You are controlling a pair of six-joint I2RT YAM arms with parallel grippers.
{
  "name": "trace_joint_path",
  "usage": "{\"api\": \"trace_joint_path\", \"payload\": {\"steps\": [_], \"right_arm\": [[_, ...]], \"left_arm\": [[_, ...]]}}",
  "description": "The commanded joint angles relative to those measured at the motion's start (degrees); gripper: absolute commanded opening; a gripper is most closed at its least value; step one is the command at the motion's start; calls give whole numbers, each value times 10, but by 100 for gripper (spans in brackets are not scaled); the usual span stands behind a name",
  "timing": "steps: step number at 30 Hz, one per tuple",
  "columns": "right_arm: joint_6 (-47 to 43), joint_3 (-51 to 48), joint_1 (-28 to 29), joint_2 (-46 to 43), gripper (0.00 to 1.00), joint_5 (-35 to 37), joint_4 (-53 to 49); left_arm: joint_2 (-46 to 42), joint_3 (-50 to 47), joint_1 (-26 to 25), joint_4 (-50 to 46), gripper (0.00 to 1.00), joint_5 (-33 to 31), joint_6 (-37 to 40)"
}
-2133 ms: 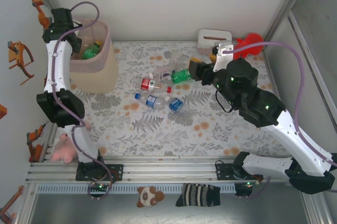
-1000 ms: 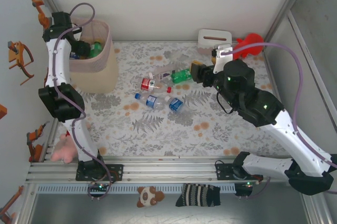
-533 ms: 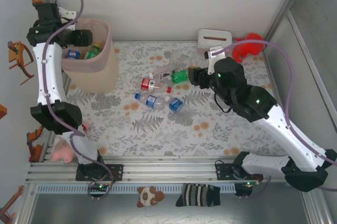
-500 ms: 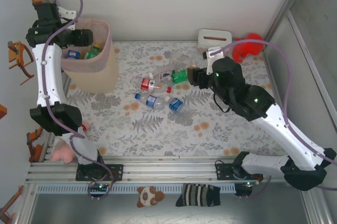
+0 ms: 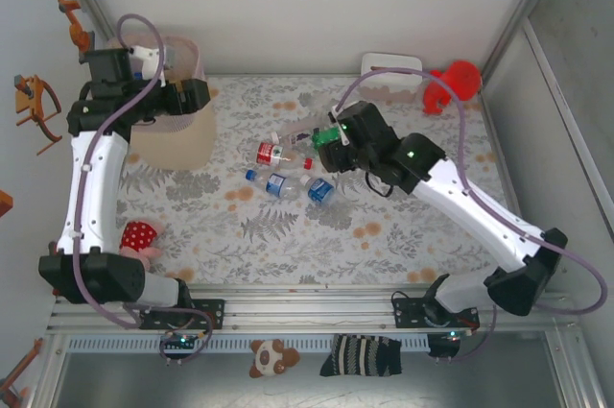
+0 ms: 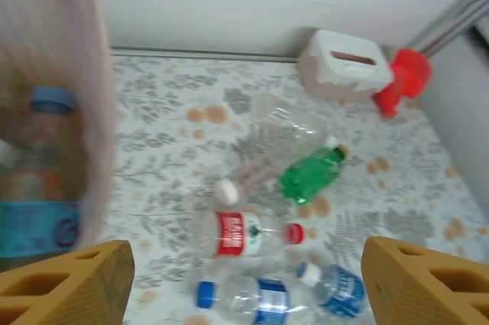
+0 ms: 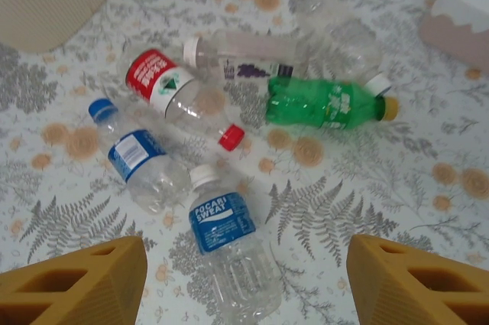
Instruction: Put the plastic bottles in the bin
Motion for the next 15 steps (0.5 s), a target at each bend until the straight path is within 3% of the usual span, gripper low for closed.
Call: {"api": "trace_joint_path", "payload": {"steps": [1, 5, 15], "right_arm": [[-10, 12, -4, 21, 68, -33, -24], [-31, 17, -4, 64, 66, -51, -29], [-90, 78, -17, 220, 53, -94, -45]], "left_arm": [[-41, -67, -11, 118, 78, 73, -90], [-80, -139, -32, 178, 78, 72, -127], [-120, -197, -68, 190, 77, 46, -140]]}}
